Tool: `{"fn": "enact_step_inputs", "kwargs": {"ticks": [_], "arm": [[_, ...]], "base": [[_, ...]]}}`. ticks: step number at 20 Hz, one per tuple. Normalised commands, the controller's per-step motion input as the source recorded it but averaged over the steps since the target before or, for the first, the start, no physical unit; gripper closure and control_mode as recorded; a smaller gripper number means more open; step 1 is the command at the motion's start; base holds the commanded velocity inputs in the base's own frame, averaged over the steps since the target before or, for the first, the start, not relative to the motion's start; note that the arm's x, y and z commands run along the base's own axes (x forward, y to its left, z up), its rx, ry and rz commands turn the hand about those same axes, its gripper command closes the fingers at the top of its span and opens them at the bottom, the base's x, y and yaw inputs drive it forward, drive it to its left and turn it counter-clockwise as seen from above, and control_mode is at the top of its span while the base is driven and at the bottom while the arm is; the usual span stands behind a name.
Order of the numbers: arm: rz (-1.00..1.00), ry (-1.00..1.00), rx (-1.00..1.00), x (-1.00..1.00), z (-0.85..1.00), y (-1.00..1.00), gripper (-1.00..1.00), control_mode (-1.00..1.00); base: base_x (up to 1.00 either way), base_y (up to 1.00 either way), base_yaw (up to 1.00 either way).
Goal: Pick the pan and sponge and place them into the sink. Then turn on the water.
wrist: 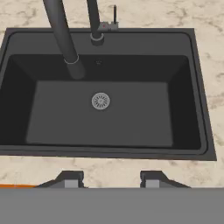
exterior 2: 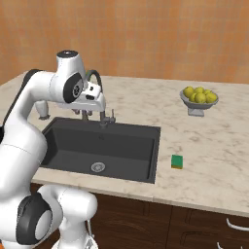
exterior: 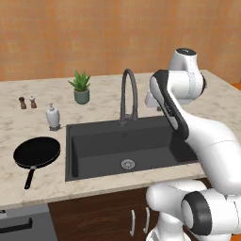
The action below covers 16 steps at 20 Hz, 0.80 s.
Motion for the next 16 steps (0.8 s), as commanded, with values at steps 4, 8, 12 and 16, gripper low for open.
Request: {"fn": "enact_step_inputs", "kwargs": {"ticks": [4, 8, 12, 16], "arm": [[0.01, -0.06, -0.01, -0.29, -0.01, 0.08, -1.00, -1.00], [0.00, -0.04, 0.00, -0.57, -0.19, 0.40, -1.00, -1.00], [0.02, 0.01, 0.00, -0.28, -0.27, 0.86, -1.00, -1.00], [0.04, 0.07, 0.00, -0.17, -0.26, 1.00, -1.00, -1.00]], "base": [[0.00, 0.00, 0.00], [0.00, 0.00, 0.00], [0.00, 0.00, 0.00], [0.00, 0.00, 0.00]]}}
